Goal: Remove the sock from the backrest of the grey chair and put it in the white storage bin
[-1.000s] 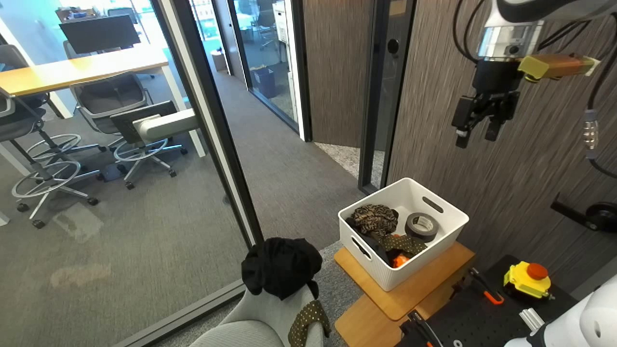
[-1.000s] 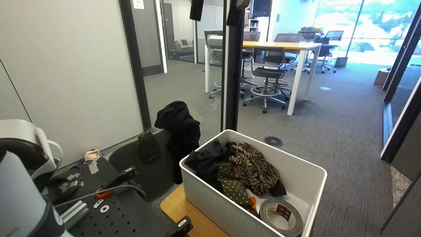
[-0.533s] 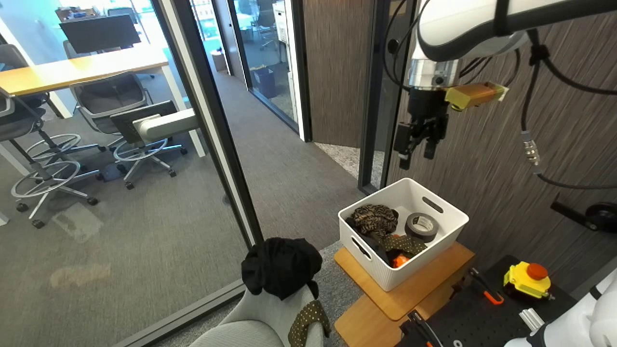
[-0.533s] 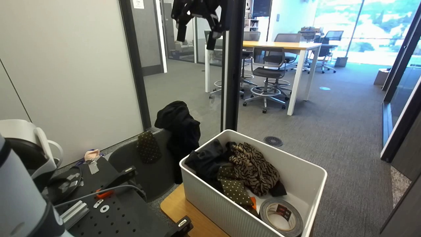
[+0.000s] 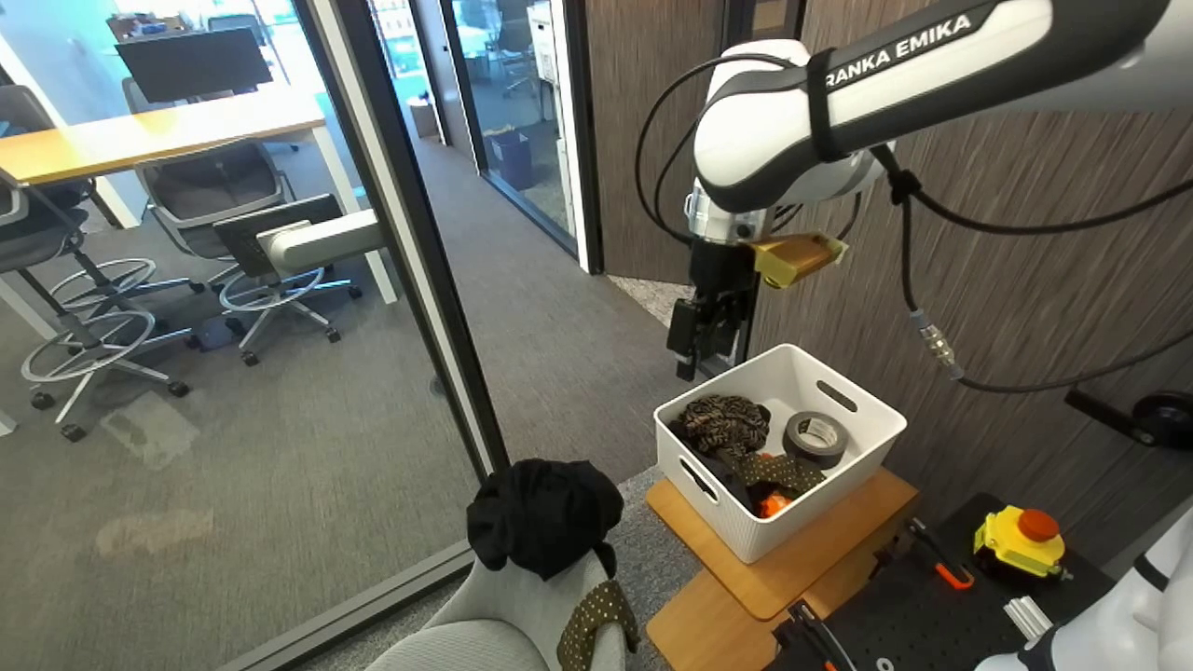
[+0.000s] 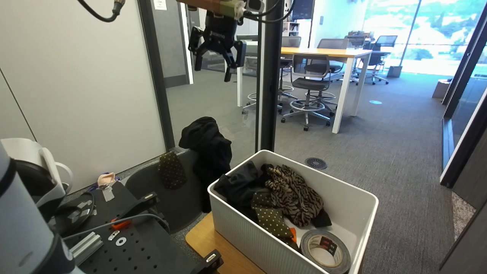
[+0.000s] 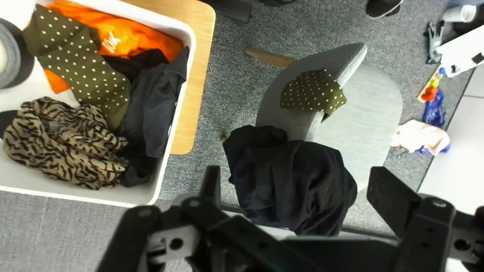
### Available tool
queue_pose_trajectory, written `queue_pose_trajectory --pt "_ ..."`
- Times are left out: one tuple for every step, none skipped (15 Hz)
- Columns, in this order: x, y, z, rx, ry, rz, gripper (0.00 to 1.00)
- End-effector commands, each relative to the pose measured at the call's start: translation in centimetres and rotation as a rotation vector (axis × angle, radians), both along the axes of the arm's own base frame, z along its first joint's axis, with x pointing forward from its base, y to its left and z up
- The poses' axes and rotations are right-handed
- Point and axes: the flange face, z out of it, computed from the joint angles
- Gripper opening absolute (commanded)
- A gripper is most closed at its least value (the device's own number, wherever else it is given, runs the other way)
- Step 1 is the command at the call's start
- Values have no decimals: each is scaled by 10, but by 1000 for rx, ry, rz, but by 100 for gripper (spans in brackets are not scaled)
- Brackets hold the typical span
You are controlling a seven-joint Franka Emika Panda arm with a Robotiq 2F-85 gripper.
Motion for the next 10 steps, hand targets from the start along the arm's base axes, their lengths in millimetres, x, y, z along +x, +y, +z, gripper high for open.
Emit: queue_pose_trajectory --pt "8 14 -17 50 -14 192 100" --pt "8 16 -23 55 -8 250 100" --pt "8 18 -30 42 -5 311 100" --pt "9 19 -35 44 -6 366 100" --pt "11 21 -41 47 -9 420 100" --pt "12 23 -46 38 -15 473 100" --pt "13 25 -51 18 -42 518 100" --pt "15 28 -54 13 -67 560 100" --pt "17 31 -59 -3 -96 600 100" --pt "19 34 -63 -20 -125 621 100"
